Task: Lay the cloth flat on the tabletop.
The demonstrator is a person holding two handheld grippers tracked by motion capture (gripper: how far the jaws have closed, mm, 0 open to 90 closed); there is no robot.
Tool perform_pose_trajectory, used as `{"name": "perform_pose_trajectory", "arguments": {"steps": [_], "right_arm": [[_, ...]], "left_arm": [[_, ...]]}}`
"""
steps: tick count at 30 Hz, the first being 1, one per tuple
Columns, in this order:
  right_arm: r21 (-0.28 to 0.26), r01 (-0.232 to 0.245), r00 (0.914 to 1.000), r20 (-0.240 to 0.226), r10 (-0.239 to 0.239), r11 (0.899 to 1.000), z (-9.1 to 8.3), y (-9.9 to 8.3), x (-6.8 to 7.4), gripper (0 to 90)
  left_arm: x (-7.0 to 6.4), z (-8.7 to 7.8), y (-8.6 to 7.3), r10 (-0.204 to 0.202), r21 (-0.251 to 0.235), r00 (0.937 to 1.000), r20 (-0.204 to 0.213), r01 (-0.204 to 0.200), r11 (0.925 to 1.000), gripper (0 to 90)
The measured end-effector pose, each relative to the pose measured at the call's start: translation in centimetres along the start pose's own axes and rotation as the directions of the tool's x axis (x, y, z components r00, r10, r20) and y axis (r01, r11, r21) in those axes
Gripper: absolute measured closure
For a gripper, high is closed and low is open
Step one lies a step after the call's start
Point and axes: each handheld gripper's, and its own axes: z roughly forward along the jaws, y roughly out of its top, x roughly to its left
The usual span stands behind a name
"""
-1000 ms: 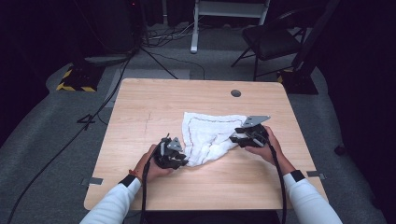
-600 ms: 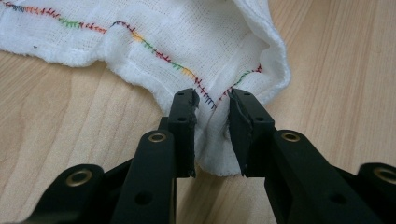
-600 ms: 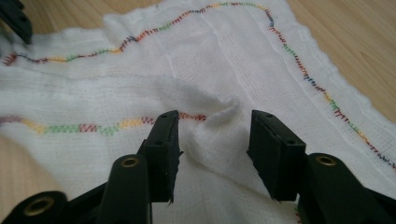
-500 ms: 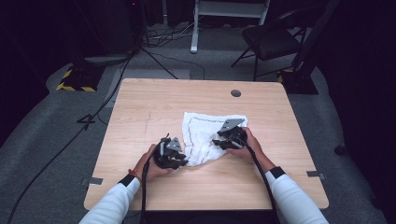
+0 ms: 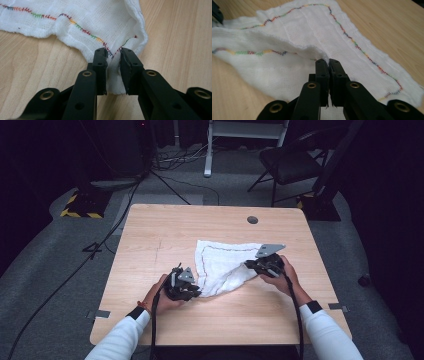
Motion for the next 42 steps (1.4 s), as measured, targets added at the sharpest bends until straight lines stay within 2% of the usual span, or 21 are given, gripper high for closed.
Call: {"name": "perform_pose_trajectory", "arguments": {"steps": [3, 5, 8, 12, 16, 19, 22, 24, 26, 28, 29, 30, 31, 32, 33, 34, 36, 37, 39, 42], "right_arm": [[-0.023, 0.004, 0.9999, -0.011, -0.004, 1.000, -2.5, -0.6, -0.1, 86.8], [-0.043, 0.007, 0.9995, -0.031, -0.008, 0.999, -4.5, -1.4, 0.2, 86.8], [-0.043, 0.021, 0.9981, -0.058, -0.024, 0.999, -6.2, -2.4, 0.9, 86.8], [-0.024, 0.035, 0.9950, -0.092, -0.037, 0.999, -7.8, -4.3, 2.3, 86.7], [-0.017, 0.024, 0.9938, -0.108, -0.026, 1.000, -9.3, -6.1, 3.4, 86.5], [0.014, 0.020, 0.9956, -0.092, -0.019, 1.000, -9.8, -7.9, 4.0, 86.3], [0.027, -0.025, 0.9958, -0.087, 0.028, 0.999, -9.9, -9.6, 4.0, 85.8], [0.036, -0.047, 0.9962, -0.071, 0.049, 0.998, -9.8, -10.5, 4.3, 81.9], [0.047, -0.043, 0.9973, -0.058, 0.046, 0.998, -9.9, -11.1, 4.8, 78.4], [0.032, -0.066, 0.9957, -0.063, 0.068, 0.997, -10.3, -11.6, 5.3, 75.2], [0.030, -0.072, 0.9956, -0.057, 0.074, 0.997, -10.6, -11.8, 5.5, 71.8], [0.029, -0.079, 0.9960, -0.041, 0.080, 0.996, -10.8, -12.0, 5.7, 67.4], [0.022, -0.093, 0.9950, -0.034, 0.094, 0.995, -11.1, -12.2, 5.7, 67.3], [0.014, -0.105, 0.9942, -0.021, 0.105, 0.994, -11.4, -12.3, 5.6, 65.7], [0.004, -0.114, 0.9935, 0.007, 0.114, 0.994, -11.6, -12.4, 5.4, 62.6], [-0.006, -0.131, 0.9908, 0.036, 0.131, 0.991, -11.8, -12.3, 5.1, 60.6], [-0.035, -0.160, 0.9854, 0.052, 0.162, 0.986, -12.0, -11.9, 4.5, 55.2], [-0.038, -0.162, 0.9831, 0.080, 0.165, 0.986, -11.8, -11.6, 4.2, 50.9], [-0.036, -0.158, 0.9830, 0.088, 0.161, 0.987, -11.3, -11.1, 3.7, 46.0], [-0.007, -0.148, 0.9838, 0.102, 0.148, 0.989, -9.8, -10.3, 3.4, 40.7]], "left_arm": [[-0.3, -0.4, 0.1, 0.004, -0.023, 1.0000, 0.005, -0.004, 0.9997, 80.0], [-0.6, -0.6, 0.1, 0.024, -0.030, 0.9995, 0.023, -0.023, 0.9993, 82.2], [-1.2, -0.8, 0.3, 0.049, -0.031, 0.9974, 0.053, -0.047, 0.9984, 84.6], [-2.2, -0.9, 0.4, 0.061, -0.032, 0.9955, 0.072, -0.059, 0.9977, 85.3], [-3.2, -0.9, 0.4, 0.085, -0.022, 0.9932, 0.080, -0.083, 0.9963, 85.8], [-3.8, -0.7, 0.0, 0.068, -0.007, 0.9941, 0.084, -0.068, 0.9977, 85.5], [-4.2, -0.8, -0.5, 0.070, 0.014, 0.9945, 0.079, -0.071, 0.9974, 85.8], [-4.4, -1.0, -0.7, 0.072, 0.008, 0.9946, 0.075, -0.073, 0.9973, 85.4], [-4.4, -1.4, -0.8, 0.054, -0.011, 0.9965, 0.063, -0.054, 0.9985, 84.3], [-4.2, -1.6, -0.8, 0.028, -0.025, 0.9985, 0.046, -0.027, 0.9993, 80.3], [-4.1, -1.5, -0.7, 0.010, -0.036, 0.9992, 0.038, -0.008, 0.9993, 74.5], [-4.1, -1.4, -0.7, 0.006, -0.041, 0.9989, 0.046, -0.004, 0.9992, 72.4], [-4.3, -1.2, -0.5, 0.007, -0.034, 0.9991, 0.041, -0.006, 0.9994, 70.4], [-4.4, -1.0, -0.4, -0.001, -0.033, 0.9995, 0.031, 0.002, 0.9995, 66.1], [-4.5, -0.7, -0.3, -0.011, -0.030, 0.9996, 0.027, 0.012, 0.9995, 59.9], [-4.5, -0.5, -0.1, -0.010, -0.026, 0.9998, 0.017, 0.010, 0.9996, 57.7], [-4.3, 0.2, 0.4, -0.039, -0.023, 0.9989, -0.027, 0.038, 0.9990, 47.6], [-4.1, 0.5, 0.5, -0.048, -0.022, 0.9981, -0.038, 0.048, 0.9986, 43.9], [-3.7, 1.0, 0.7, -0.059, -0.009, 0.9964, -0.060, 0.059, 0.9982, 39.0], [-3.0, 1.3, 0.5, -0.075, 0.016, 0.9946, -0.071, 0.077, 0.9969, 37.8]]}}
